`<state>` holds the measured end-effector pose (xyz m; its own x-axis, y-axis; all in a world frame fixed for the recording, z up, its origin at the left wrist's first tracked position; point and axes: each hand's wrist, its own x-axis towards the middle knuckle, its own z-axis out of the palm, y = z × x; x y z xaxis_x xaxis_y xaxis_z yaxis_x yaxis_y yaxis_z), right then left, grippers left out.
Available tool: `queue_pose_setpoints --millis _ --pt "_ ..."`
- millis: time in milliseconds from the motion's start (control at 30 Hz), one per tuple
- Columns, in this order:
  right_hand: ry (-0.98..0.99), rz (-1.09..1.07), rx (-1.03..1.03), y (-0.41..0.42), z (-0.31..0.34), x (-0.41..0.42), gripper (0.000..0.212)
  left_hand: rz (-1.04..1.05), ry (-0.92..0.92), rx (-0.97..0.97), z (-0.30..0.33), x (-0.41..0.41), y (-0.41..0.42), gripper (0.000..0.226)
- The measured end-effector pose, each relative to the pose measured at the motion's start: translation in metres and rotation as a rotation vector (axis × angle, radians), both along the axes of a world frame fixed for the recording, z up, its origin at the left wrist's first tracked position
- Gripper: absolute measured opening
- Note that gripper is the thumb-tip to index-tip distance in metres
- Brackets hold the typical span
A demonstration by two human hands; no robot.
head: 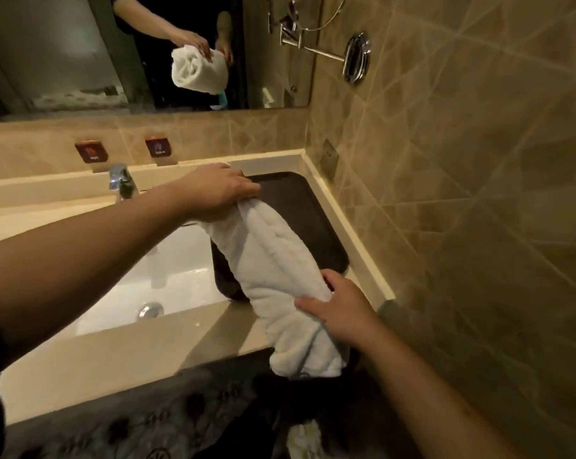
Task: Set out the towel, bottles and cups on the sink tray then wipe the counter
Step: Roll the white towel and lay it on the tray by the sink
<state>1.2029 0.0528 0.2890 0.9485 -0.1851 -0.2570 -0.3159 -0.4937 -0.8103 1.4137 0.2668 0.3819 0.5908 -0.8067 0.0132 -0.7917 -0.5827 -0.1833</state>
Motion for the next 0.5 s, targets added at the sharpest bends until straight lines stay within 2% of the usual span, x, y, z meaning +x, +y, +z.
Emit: queue_pose_setpoints --millis 333,500 --pt "0.122 -0.21 0.115 -0.049 -0.026 0.13 0.031 -0.232 0.069 -0.026 -0.066 0.187 -0.109 0.049" --pt "0.174 -0.276 0.028 -0.076 -0.042 0.183 0.049 -0.282 0.138 -0.011 -0.1 0.245 -0.156 0.05"
